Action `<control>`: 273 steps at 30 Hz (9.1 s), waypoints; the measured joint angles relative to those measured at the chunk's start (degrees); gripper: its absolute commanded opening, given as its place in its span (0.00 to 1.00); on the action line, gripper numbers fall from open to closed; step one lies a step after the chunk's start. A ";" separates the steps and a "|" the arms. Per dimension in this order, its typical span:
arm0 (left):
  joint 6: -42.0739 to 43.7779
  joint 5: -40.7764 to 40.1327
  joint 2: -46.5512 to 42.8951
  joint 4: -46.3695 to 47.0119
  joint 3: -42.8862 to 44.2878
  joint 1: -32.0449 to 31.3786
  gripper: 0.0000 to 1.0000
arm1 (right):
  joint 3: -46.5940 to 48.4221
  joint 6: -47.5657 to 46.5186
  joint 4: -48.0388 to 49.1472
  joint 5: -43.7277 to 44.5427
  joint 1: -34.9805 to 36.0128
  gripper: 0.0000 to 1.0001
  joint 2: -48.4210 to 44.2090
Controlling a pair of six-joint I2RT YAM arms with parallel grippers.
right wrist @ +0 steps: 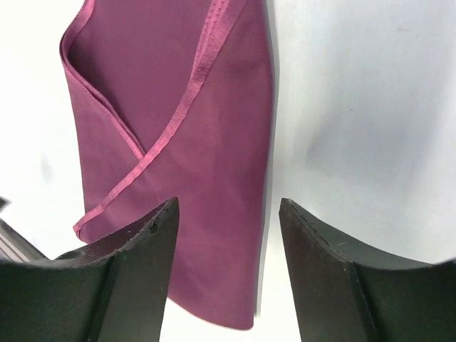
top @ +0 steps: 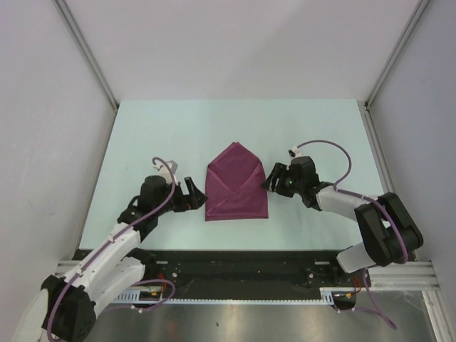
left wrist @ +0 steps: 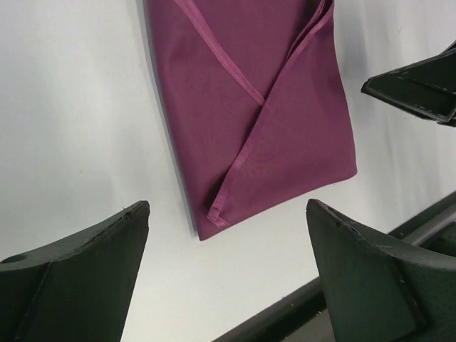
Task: Fold the napkin, place the utensils inside, and roll it up
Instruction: Fold the napkin, then roll the napkin with the utensil
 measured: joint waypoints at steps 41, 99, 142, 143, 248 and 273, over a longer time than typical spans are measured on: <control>-17.33 13.11 24.15 31.45 -13.97 -0.02 0.21 | 1.51 -8.85 -3.82 -4.26 8.90 0.65 -8.28; -4.76 11.15 20.52 6.10 -0.13 4.48 0.75 | 23.98 -51.36 -14.29 23.08 41.48 0.00 20.00; -3.96 12.68 5.09 24.24 -16.26 -3.82 0.78 | 56.17 -42.40 -48.98 -38.66 14.78 0.00 45.46; -3.87 13.03 5.81 24.28 -16.22 -4.11 0.78 | 56.50 -42.29 -49.35 -38.73 14.75 0.00 45.70; -5.84 6.34 33.40 41.29 -7.17 -5.14 0.62 | 17.00 -41.18 -20.61 15.50 31.28 0.68 7.87; -4.63 4.50 28.13 33.73 -6.51 -5.18 0.83 | 23.08 -46.95 -24.41 20.22 35.06 0.00 16.76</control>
